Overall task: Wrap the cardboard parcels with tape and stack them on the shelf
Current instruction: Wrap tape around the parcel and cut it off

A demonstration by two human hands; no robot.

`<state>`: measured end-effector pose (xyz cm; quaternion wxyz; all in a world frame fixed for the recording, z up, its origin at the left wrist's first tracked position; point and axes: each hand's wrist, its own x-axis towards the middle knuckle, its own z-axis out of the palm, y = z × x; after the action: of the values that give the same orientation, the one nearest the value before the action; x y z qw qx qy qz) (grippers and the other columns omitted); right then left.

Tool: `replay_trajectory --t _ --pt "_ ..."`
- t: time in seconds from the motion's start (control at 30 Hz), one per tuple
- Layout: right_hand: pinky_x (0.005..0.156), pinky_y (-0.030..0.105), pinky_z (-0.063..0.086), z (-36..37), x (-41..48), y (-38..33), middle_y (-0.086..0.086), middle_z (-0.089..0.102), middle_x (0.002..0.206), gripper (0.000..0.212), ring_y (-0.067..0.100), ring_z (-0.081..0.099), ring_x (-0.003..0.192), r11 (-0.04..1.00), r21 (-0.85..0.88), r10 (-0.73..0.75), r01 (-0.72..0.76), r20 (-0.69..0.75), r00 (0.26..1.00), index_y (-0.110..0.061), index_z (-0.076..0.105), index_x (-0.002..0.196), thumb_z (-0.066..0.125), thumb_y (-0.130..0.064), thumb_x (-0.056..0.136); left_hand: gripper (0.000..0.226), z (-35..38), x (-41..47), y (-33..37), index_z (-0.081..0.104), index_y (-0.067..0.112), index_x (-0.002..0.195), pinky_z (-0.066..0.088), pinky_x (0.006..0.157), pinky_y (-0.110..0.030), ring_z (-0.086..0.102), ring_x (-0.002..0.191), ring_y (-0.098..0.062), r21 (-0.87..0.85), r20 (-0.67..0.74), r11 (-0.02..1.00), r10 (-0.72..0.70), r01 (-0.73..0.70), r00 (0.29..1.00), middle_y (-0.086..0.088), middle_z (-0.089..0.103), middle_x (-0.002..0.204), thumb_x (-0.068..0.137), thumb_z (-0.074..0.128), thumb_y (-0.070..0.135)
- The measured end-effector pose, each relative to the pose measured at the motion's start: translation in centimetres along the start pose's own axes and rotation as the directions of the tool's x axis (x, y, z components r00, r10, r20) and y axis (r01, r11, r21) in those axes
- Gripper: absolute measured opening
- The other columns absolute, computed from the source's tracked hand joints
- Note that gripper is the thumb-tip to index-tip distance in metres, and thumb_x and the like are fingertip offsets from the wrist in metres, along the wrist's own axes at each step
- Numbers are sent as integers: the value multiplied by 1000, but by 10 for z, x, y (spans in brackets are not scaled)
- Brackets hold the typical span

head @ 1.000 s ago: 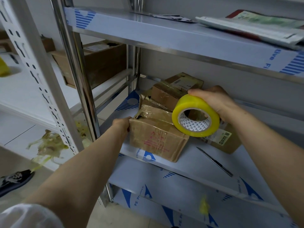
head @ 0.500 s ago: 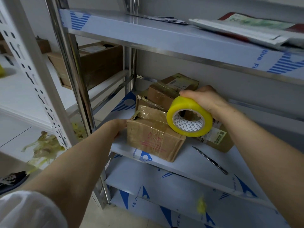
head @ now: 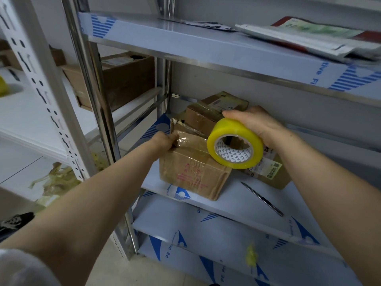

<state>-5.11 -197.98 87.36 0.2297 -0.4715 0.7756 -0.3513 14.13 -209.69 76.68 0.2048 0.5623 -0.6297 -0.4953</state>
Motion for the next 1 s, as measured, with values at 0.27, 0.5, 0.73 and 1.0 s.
replay_trajectory --t 0.27,0.5,0.73,1.0 --pt "63 32 56 -12 -8 2 9 72 76 22 22 68 65 946 238 135 -218 323 937 -13 65 96 66 -31 84 36 8 11 3 60 2 103 45 82 -36 56 90 -28 14 -40 996 89 -89 995 -14 60 92 94 55 36" --pt "59 37 58 -8 -19 1 18 72 77 43 26 69 60 922 314 128 -227 306 943 -1 62 102 69 -39 83 32 41 10 25 61 18 114 30 105 -42 57 107 -27 666 -170 713 429 -218 887 -10 64 111 99 36 34" --pt "65 33 59 -14 -34 24 12 72 75 23 19 70 65 860 483 -23 -166 362 932 -3 67 93 63 -24 84 57 60 1 19 10 20 153 -1 116 -43 6 147 -16 759 218 506 395 -409 893 0 5 161 101 22 41" --pt "55 33 59 -31 -57 25 12 72 68 47 19 69 56 898 433 -18 -82 221 975 0 69 93 75 -33 60 64 59 1 25 -2 17 153 1 117 -41 -2 147 -18 775 279 499 280 -388 918 -4 -5 160 99 7 51"
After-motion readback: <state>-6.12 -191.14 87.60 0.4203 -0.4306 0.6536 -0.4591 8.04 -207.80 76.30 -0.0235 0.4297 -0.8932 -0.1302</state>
